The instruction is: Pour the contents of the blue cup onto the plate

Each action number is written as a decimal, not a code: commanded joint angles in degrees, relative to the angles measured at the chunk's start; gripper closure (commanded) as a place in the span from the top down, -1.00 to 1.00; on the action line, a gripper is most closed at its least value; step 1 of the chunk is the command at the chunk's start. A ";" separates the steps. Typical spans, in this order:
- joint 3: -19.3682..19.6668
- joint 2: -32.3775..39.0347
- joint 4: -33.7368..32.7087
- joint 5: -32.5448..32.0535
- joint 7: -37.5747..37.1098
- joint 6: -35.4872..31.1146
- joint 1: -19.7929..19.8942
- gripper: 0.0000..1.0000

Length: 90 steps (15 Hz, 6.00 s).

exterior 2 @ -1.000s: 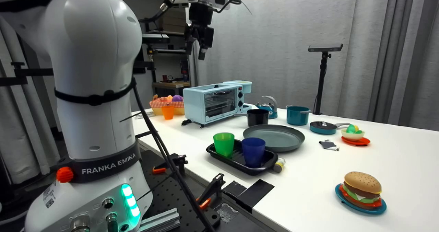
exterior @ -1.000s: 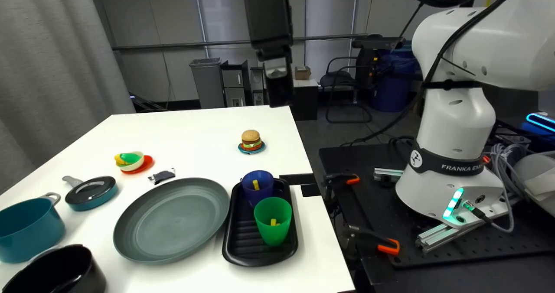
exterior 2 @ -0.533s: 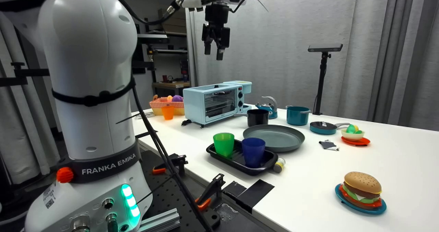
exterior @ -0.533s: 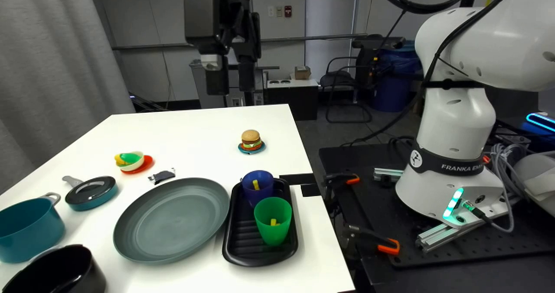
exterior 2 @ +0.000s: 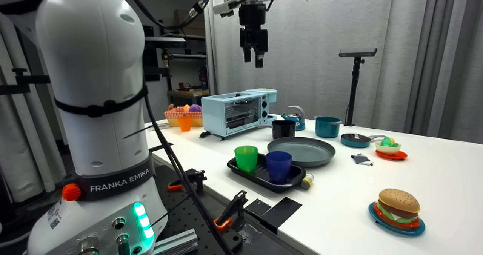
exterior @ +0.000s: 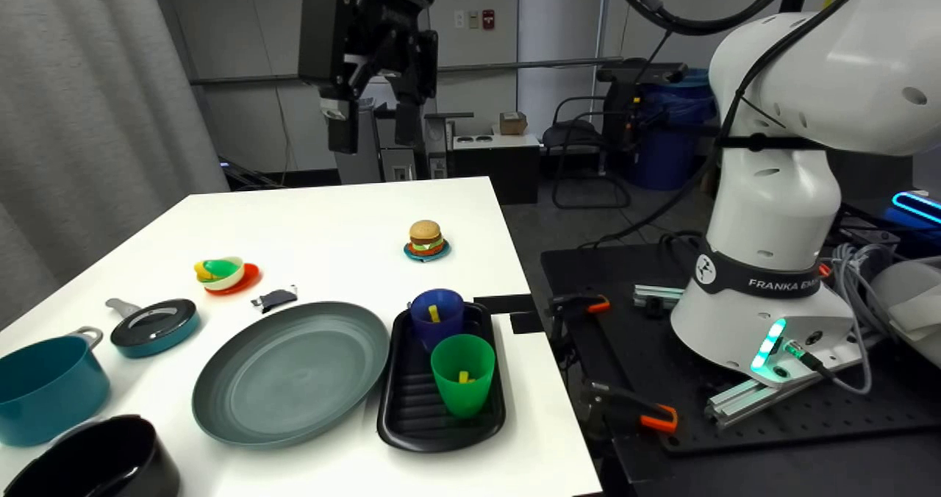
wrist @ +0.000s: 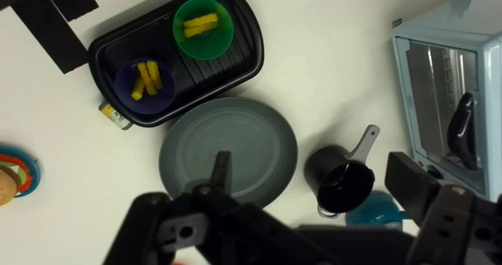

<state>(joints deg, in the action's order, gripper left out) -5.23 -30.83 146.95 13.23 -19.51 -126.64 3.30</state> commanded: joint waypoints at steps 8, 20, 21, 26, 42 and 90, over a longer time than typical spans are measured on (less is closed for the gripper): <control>1.44 -4.01 7.01 -2.57 -7.38 -4.16 5.47 1.00; 6.61 0.21 4.21 11.07 -8.27 -2.93 3.48 1.00; 6.66 0.61 3.99 12.31 -8.43 -2.92 3.44 1.00; 7.67 2.77 2.86 17.89 -8.02 -2.11 2.96 1.00; 8.61 4.79 1.76 21.59 -5.39 -1.96 2.62 1.00; 21.85 26.10 -5.29 32.99 2.87 10.95 11.52 1.00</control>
<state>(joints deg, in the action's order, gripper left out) 16.15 -8.06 144.10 46.59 -17.00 -119.01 13.30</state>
